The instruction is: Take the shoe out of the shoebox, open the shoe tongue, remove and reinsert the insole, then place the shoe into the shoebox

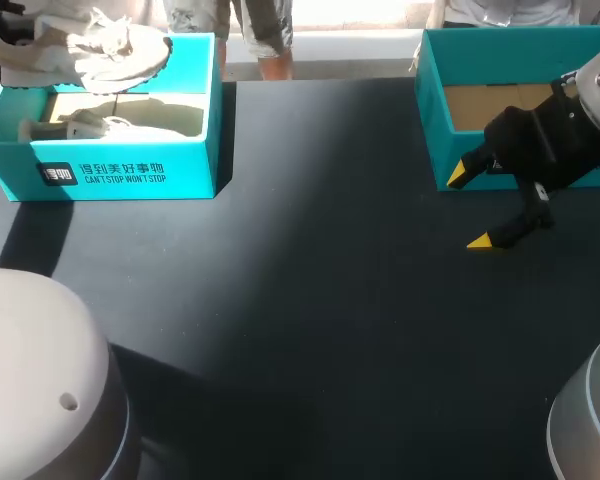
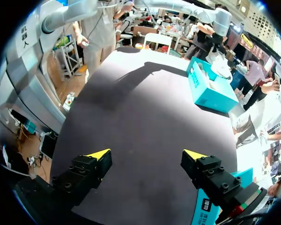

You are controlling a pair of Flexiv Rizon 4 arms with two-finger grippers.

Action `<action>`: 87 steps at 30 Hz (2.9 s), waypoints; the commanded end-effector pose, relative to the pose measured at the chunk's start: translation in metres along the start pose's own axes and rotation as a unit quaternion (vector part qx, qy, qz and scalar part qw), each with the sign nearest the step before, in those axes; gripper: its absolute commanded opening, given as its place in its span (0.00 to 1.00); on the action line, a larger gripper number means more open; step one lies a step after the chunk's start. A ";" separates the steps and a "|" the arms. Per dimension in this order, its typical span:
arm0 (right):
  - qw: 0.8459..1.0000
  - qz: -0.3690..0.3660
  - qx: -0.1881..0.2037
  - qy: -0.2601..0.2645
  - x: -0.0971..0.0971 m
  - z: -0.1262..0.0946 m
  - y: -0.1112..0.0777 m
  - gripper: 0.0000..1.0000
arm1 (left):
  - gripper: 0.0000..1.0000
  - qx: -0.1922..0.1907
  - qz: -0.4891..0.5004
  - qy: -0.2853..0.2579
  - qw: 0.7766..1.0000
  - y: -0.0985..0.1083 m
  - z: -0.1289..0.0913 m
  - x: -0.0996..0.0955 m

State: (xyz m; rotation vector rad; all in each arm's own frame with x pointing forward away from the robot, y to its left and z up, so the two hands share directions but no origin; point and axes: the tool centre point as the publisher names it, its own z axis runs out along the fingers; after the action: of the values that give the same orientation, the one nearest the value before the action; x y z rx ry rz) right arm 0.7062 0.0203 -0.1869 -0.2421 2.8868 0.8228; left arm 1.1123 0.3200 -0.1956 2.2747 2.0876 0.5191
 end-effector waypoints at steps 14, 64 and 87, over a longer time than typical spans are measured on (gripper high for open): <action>1.000 0.000 0.001 0.001 -0.001 0.001 0.000 1.00 | 0.00 0.050 0.011 -0.017 0.999 0.049 0.055 -0.012; 1.000 0.000 0.001 0.001 -0.001 0.001 0.000 1.00 | 0.38 0.097 -0.001 -0.031 0.995 0.038 0.182 -0.050; 1.000 0.000 0.001 0.001 -0.001 0.001 0.000 1.00 | 0.87 0.087 0.034 -0.091 0.991 0.041 0.135 -0.054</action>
State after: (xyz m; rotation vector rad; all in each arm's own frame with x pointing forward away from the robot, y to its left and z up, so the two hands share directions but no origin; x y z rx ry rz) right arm 0.7062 0.0202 -0.1869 -0.2419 2.8868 0.8228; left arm 1.1839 0.2859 -0.3365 2.3883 2.0577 0.1470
